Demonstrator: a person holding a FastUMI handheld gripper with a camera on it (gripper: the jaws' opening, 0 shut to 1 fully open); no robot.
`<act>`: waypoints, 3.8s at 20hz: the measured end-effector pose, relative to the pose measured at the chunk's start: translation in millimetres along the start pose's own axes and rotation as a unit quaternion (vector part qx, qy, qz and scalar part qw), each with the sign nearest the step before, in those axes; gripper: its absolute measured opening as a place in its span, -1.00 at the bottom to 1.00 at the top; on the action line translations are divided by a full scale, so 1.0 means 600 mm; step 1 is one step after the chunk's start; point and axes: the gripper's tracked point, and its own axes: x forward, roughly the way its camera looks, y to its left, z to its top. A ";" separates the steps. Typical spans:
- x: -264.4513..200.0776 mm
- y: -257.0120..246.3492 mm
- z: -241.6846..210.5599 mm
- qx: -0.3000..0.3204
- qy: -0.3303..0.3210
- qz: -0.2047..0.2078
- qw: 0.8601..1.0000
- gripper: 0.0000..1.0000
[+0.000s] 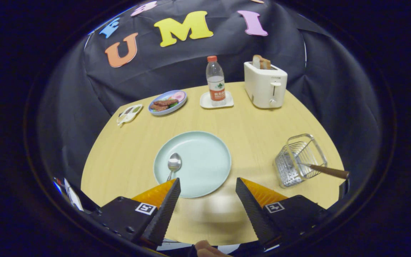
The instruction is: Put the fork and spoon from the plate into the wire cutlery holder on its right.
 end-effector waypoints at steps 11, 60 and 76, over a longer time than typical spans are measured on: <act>0.093 0.101 -0.039 -0.034 0.005 -0.026 0.999 0.53; -0.095 -0.250 0.074 -0.066 0.009 -0.040 0.997 -0.95; -0.110 -0.335 0.056 -0.043 0.044 -0.071 0.996 -0.95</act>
